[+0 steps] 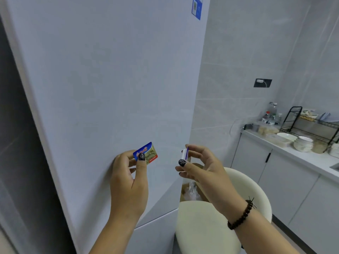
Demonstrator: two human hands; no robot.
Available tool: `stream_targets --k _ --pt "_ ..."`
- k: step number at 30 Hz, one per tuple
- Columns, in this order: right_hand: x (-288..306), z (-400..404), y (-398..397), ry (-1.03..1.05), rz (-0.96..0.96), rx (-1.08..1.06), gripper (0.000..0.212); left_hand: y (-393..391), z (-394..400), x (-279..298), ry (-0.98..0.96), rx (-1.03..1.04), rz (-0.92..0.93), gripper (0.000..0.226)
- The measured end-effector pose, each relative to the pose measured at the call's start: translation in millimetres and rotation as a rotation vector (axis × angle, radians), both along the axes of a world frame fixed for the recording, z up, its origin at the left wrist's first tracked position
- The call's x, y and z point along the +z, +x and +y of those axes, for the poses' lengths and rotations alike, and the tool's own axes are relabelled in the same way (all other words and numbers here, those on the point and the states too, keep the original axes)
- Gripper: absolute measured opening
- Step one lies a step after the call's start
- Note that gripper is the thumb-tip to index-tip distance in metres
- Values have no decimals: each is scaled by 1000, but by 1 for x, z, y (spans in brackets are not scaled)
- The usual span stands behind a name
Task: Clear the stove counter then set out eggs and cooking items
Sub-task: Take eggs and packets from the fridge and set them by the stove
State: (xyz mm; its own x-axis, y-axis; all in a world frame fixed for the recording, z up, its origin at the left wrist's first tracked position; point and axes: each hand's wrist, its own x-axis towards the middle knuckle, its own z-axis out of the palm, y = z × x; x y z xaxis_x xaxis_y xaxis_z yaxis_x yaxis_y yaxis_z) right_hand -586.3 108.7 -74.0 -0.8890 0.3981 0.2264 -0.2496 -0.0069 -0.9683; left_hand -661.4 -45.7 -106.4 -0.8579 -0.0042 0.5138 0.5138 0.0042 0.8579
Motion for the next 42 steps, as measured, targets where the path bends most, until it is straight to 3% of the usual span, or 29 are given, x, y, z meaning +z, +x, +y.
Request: stream_targets --k 12,21,24,34,42 --pt "-21 -26 -108 52 -73 12 40 -102 -27 -21 -70 19 -21 16" --pt "-34 -19 -115 121 -154 -61 43 -138 -21 -24 -106 13 -126 27" --pt "-35 -10 -104 125 -168 -116 48 -130 -4 -29 -122 -58 -158 10" --pt "-32 37 1 96 -118 -443 46 -52 77 -19 -174 -433 -168 9" --pt "-24 63 167 35 -162 -795 34 72 145 -7 -167 -868 -177 12"
